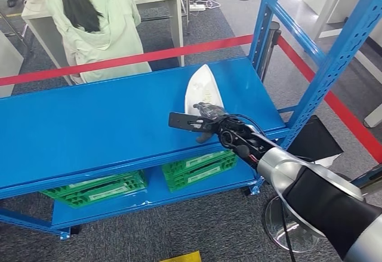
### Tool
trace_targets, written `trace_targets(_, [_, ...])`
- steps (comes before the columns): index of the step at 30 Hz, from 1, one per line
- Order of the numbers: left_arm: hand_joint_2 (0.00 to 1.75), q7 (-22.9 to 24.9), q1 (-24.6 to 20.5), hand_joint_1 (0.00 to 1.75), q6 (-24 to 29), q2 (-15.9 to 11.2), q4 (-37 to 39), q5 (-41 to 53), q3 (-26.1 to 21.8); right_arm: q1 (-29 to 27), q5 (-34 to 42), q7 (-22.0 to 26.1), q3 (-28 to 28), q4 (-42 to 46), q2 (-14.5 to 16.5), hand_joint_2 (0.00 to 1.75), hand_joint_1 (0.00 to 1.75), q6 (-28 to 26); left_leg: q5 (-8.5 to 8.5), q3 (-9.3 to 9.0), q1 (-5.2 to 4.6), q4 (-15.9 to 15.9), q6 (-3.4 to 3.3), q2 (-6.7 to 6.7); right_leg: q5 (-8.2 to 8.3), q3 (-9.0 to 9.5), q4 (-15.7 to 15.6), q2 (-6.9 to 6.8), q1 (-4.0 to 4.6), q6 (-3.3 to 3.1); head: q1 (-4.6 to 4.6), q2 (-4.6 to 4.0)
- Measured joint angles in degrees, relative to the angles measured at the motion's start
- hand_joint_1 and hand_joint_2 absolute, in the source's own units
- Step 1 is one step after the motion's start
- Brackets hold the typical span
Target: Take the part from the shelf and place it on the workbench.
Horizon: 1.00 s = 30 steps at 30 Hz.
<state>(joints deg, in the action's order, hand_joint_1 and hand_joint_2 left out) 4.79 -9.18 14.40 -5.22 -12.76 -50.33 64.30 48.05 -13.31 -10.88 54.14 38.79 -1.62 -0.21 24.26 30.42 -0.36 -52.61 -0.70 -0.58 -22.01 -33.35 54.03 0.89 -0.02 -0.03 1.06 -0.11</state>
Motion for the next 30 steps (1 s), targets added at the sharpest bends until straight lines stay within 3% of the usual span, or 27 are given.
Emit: trace_targets(30, [0.00, -0.5, 0.1, 0.00, 0.0, 0.0, 0.0, -0.5, 0.0, 0.1, 0.0, 2.9, 0.9, -2.2, 1.0, 1.75, 0.00, 0.0, 0.00, 0.00, 0.00, 0.0, 0.00, 0.00, 0.00, 0.00, 0.0, -0.01, 0.00, 0.00, -0.01, 0.00])
